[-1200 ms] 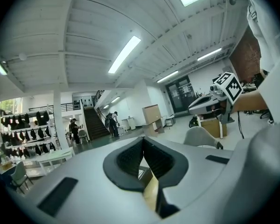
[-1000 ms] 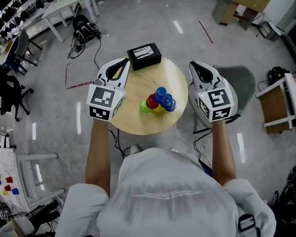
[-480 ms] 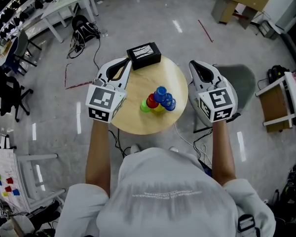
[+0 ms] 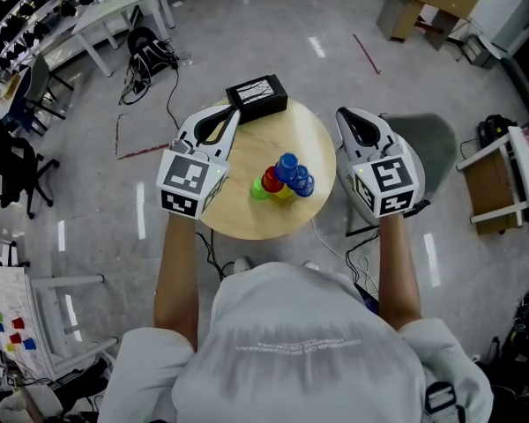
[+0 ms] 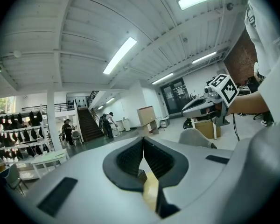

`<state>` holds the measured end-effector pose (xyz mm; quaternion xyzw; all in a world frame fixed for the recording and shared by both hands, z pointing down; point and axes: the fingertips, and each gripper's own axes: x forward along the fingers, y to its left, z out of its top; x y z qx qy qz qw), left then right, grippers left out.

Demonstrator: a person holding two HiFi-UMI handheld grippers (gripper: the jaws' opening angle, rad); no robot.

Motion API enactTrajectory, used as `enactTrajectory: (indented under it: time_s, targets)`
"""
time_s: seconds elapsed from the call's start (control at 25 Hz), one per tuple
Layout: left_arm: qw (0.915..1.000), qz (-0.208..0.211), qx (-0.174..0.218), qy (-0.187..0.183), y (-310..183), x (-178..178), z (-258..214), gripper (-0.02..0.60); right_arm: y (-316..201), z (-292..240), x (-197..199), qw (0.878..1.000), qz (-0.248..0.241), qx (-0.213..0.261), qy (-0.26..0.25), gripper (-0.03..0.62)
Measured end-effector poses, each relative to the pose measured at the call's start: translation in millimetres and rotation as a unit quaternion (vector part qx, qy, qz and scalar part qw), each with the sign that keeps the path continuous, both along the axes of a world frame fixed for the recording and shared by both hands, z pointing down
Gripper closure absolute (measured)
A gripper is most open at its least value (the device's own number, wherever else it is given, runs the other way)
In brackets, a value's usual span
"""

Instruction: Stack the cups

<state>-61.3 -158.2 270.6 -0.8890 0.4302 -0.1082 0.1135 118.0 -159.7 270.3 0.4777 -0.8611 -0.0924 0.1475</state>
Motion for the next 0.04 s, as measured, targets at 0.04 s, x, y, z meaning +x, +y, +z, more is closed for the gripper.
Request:
enactTrajectory:
  time_s: [0.04]
  targets:
    - [1.0, 0.002, 0.0, -0.001, 0.5, 1.0, 0.3, 0.561, 0.5, 1.2, 0.1, 1.0, 0.0, -0.001, 0.001, 0.568]
